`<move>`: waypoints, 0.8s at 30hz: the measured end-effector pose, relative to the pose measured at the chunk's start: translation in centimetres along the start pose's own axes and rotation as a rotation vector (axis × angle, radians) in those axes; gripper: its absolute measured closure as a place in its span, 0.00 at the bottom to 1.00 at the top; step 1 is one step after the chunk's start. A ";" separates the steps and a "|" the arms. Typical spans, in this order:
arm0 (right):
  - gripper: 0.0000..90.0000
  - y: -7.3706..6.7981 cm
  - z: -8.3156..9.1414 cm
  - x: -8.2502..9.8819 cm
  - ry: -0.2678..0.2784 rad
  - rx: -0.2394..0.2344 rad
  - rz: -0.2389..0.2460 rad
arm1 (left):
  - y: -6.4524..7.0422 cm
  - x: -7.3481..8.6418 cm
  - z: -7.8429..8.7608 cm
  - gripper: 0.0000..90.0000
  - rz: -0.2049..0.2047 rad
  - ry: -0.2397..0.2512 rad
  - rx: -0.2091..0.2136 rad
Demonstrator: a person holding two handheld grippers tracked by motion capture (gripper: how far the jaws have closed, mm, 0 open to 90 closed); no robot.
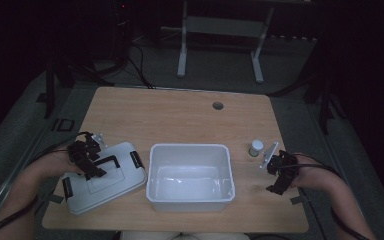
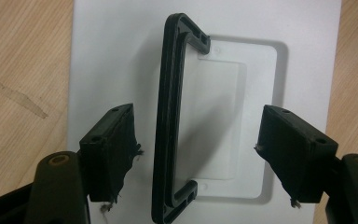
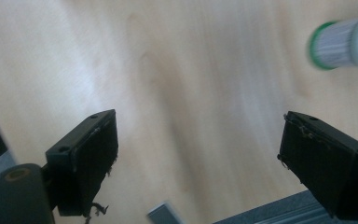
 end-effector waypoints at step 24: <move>0.17 7.3 -0.2 -3.2 0.045 0.037 -0.026 | 0.0 -0.1 0.2 0.31 0.019 0.003 -0.007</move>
Point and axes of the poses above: each handheld gripper's, and its own axes: z roughly backward along the jaws, x roughly out of its underside, y roughly to its right, the point moved 10 cm from there along -z, roughly forward along the jaws, and after that the axes turned 13 degrees about -y, right-handed, at the moved point
